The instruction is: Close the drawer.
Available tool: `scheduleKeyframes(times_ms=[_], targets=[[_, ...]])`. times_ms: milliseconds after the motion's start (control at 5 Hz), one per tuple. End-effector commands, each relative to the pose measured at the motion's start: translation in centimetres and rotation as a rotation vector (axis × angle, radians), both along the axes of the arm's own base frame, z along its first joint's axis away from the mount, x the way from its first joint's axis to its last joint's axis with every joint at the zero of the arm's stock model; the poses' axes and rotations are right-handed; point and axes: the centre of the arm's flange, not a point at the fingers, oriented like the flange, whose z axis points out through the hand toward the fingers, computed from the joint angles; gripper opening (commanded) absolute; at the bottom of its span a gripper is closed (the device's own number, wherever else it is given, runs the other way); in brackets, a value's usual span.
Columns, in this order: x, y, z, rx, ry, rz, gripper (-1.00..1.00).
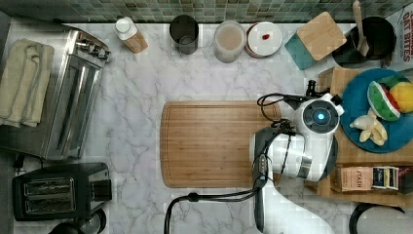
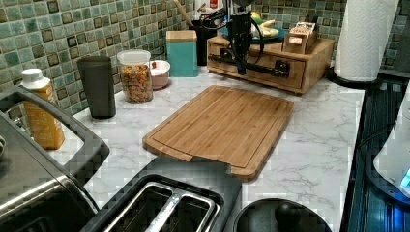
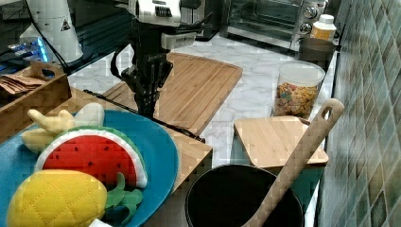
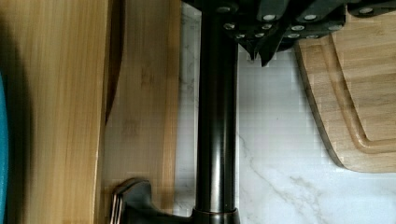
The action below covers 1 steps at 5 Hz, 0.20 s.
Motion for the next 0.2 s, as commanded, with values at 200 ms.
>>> scheduleKeyframes(times_ms=[200], targets=[[-2.80,-12.06,8.09,-0.112,-0.109,-0.215,-1.00]])
